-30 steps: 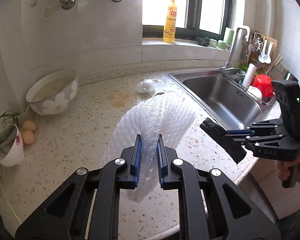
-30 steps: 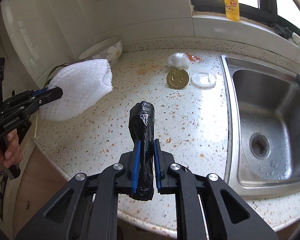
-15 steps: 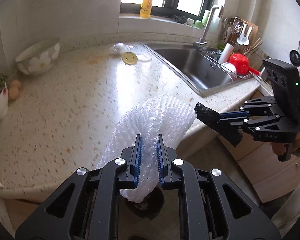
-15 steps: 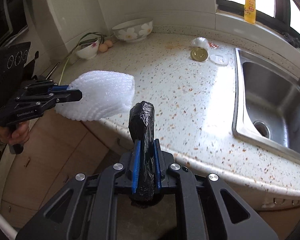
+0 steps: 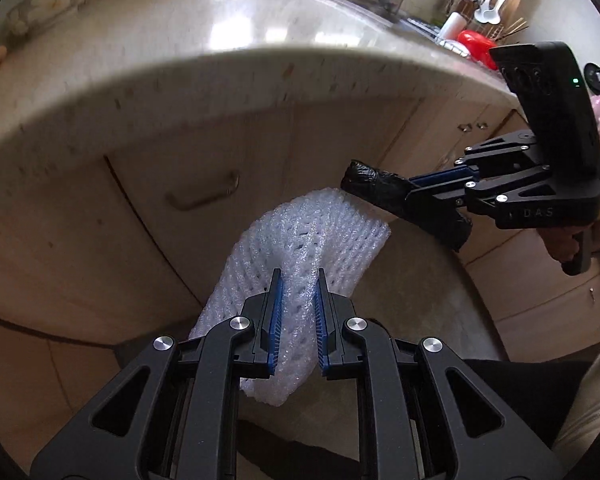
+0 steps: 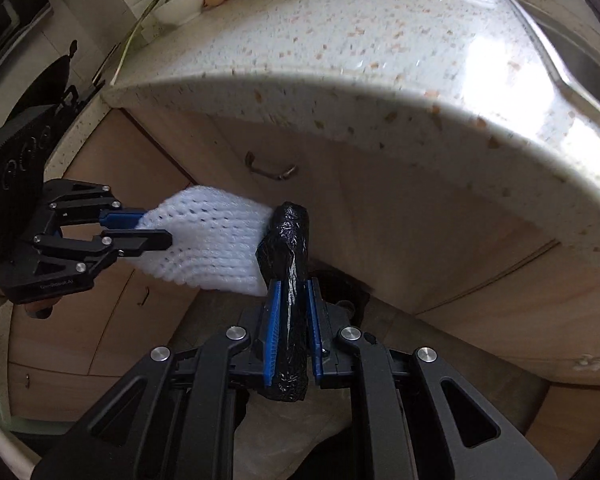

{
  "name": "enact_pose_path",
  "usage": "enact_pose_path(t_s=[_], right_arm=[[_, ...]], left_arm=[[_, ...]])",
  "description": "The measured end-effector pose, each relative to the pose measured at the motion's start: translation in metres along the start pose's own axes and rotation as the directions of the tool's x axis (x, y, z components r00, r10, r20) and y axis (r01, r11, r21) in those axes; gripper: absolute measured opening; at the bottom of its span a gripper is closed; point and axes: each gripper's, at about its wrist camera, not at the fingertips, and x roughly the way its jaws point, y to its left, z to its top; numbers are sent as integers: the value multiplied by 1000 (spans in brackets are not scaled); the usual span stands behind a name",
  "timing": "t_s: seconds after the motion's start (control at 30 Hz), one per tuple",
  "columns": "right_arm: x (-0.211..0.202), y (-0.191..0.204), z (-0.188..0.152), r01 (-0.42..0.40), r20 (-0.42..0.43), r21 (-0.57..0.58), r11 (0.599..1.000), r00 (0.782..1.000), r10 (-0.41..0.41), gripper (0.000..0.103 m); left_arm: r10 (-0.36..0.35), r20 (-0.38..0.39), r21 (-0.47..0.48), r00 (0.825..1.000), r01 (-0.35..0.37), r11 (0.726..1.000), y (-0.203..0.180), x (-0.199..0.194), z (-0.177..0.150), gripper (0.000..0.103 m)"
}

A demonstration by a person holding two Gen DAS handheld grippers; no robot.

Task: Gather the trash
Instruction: 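Carry foam net and black bag down to the bin and release them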

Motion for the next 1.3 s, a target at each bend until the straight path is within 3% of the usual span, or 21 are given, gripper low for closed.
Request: enact_pose_path(t_s=[0.27,0.5,0.63,0.7,0.87,0.97,1.0,1.03,1.13,1.3], right_arm=[[129,-24,-39,-31,-88,85,996,995,38,10],[235,-31,-66,-21,-131,102,995,991,35,10],[289,-37,-89,-1,-165,146,989,986,26,10],[306,-40,-98,-2,-170,162,987,985,30,10],[327,-46,-106,11,-168,204,979,985,24,11],[332,-48,-111,23,-168,238,971,986,17,11],[334,-48,-111,25,-168,241,970,986,17,13],[333,-46,-110,27,-166,242,970,986,14,16],[328,-44,-108,19,-169,240,971,985,22,24],[324,-45,-104,23,-172,246,969,985,21,26]], left_arm=[[36,-121,-143,992,-53,988,32,137,-56,14],[62,-148,-276,987,-102,956,66,239,-100,14],[60,-145,-349,988,-108,931,84,278,-120,15],[45,-134,-366,990,-92,926,91,293,-128,15],[14,-124,-302,992,-51,952,89,325,-138,23],[24,-134,-267,991,-59,962,94,331,-138,37],[35,-125,-264,992,-67,962,96,329,-137,53],[60,-115,-268,992,-89,959,99,326,-137,62],[58,-122,-281,991,-91,955,101,319,-140,64],[64,-123,-259,990,-94,961,107,306,-141,65]])
